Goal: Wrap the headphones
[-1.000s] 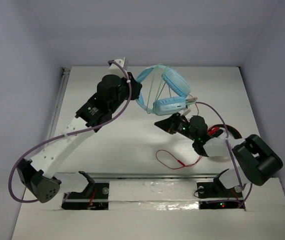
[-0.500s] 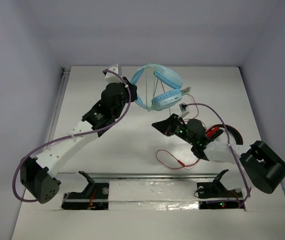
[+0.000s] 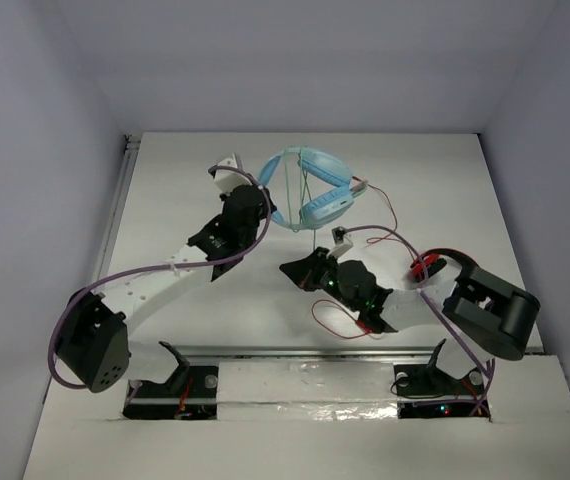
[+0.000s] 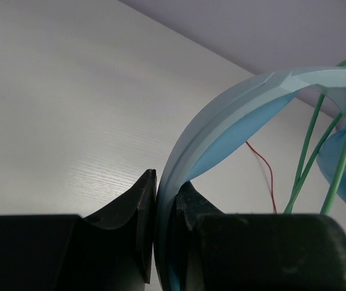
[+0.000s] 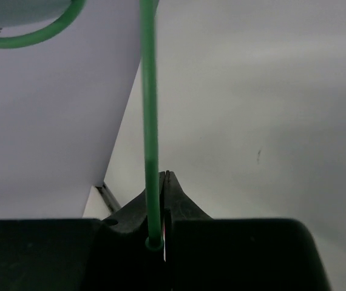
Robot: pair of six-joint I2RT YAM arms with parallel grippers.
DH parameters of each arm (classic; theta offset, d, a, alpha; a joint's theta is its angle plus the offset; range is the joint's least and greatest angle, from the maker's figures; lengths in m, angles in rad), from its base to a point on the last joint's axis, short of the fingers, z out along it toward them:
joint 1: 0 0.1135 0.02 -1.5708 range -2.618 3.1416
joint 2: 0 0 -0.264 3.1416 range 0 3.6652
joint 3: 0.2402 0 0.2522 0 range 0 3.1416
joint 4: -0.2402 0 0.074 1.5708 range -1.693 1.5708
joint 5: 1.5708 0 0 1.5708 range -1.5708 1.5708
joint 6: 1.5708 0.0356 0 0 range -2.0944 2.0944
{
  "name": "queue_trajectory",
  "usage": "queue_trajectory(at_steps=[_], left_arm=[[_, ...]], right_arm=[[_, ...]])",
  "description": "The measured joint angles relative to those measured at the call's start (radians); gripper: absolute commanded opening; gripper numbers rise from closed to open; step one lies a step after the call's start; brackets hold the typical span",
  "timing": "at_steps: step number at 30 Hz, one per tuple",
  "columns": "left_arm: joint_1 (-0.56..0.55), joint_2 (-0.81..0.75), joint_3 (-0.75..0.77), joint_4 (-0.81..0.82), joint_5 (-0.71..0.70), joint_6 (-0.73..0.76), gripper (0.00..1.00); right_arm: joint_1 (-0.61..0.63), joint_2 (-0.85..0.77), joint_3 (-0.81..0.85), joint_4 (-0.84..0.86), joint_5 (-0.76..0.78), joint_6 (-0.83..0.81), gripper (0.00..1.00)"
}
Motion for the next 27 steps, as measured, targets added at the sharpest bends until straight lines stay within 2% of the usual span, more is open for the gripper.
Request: queue_trajectory(at_steps=[4, 11, 17, 23, 27], left_arm=[[-0.002, 0.007, -0.050, 0.029, -0.028, 0.013, 0.00], [-0.003, -0.026, -0.201, 0.088, -0.054, -0.004, 0.00], [-0.041, -0.053, -0.300, 0.119, -0.071, -0.068, 0.00], [-0.096, -0.061, -0.385, 0.116, -0.135, -0.137, 0.00], [-0.104, -0.070, -0.431, 0.108, -0.159, -0.159, 0.00]], right_arm=[[0.049, 0.044, 0.042, 0.007, 0.008, -0.002, 0.00], [0.056, -0.074, 0.055, -0.026, 0.001, 0.003, 0.00], [0.062, -0.074, 0.085, -0.078, -0.020, 0.049, 0.02], [0.068, -0.013, 0.135, -0.104, -0.008, 0.120, 0.08], [0.069, 0.040, 0.136, -0.095, 0.013, 0.185, 0.19]])
